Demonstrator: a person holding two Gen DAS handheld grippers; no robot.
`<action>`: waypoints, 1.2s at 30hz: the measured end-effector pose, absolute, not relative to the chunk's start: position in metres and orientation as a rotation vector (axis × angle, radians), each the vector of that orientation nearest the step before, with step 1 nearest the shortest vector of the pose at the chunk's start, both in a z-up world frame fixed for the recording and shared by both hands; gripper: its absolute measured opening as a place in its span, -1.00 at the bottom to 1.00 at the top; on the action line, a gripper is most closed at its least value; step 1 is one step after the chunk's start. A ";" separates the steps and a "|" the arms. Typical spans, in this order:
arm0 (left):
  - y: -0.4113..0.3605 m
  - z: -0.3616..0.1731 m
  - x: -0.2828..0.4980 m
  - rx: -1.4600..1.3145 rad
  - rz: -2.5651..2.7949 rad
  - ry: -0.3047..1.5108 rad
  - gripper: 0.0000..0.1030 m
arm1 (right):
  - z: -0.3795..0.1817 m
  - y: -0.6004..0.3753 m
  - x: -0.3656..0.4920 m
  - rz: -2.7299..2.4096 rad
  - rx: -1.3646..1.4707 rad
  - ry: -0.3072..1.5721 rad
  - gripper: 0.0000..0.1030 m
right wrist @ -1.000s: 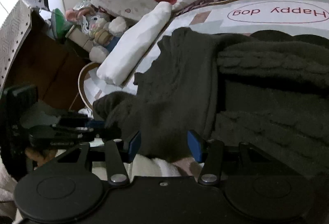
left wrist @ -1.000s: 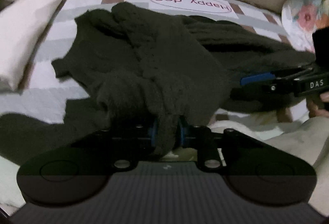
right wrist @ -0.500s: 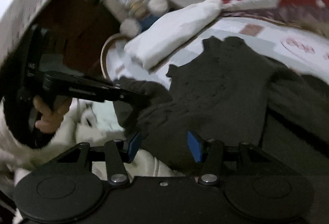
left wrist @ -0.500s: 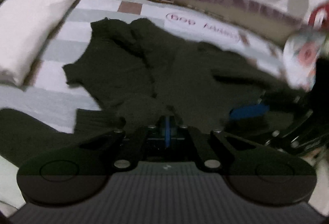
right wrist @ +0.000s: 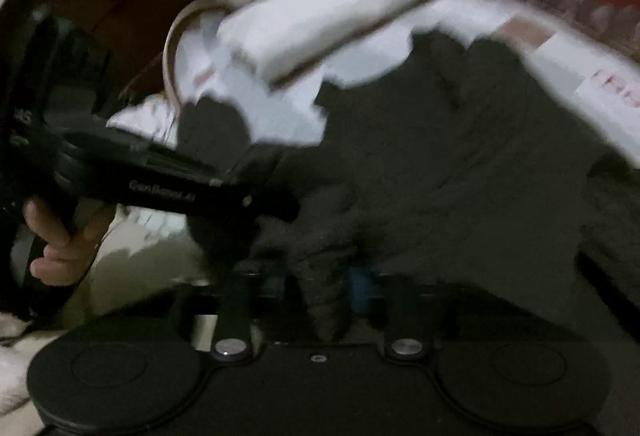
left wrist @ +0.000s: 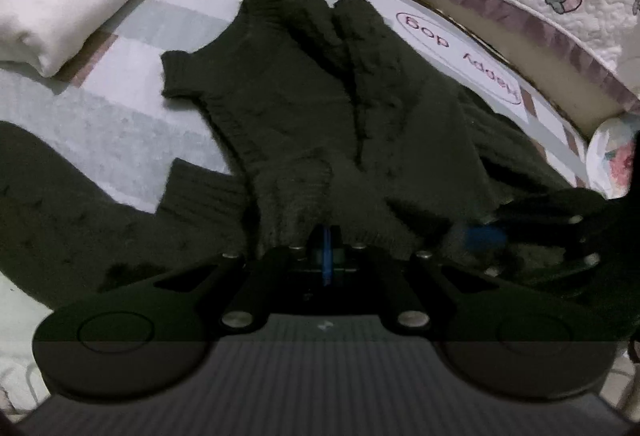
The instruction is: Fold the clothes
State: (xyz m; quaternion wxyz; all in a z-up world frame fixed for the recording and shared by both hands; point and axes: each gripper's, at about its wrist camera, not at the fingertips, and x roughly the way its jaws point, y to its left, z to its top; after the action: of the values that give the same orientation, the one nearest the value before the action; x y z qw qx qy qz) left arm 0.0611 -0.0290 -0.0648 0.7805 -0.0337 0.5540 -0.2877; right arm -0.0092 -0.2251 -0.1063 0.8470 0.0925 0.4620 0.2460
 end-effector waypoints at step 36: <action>-0.010 -0.048 0.119 -0.102 -0.752 0.995 -0.84 | 0.018 -0.377 0.009 -0.242 -0.198 0.721 -0.74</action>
State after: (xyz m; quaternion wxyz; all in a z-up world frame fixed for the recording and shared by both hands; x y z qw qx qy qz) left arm 0.1186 -0.0104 -0.0479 0.8105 -0.0478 0.4657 -0.3520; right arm 0.0088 -0.3769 0.0180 0.9238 -0.0967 0.3513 -0.1179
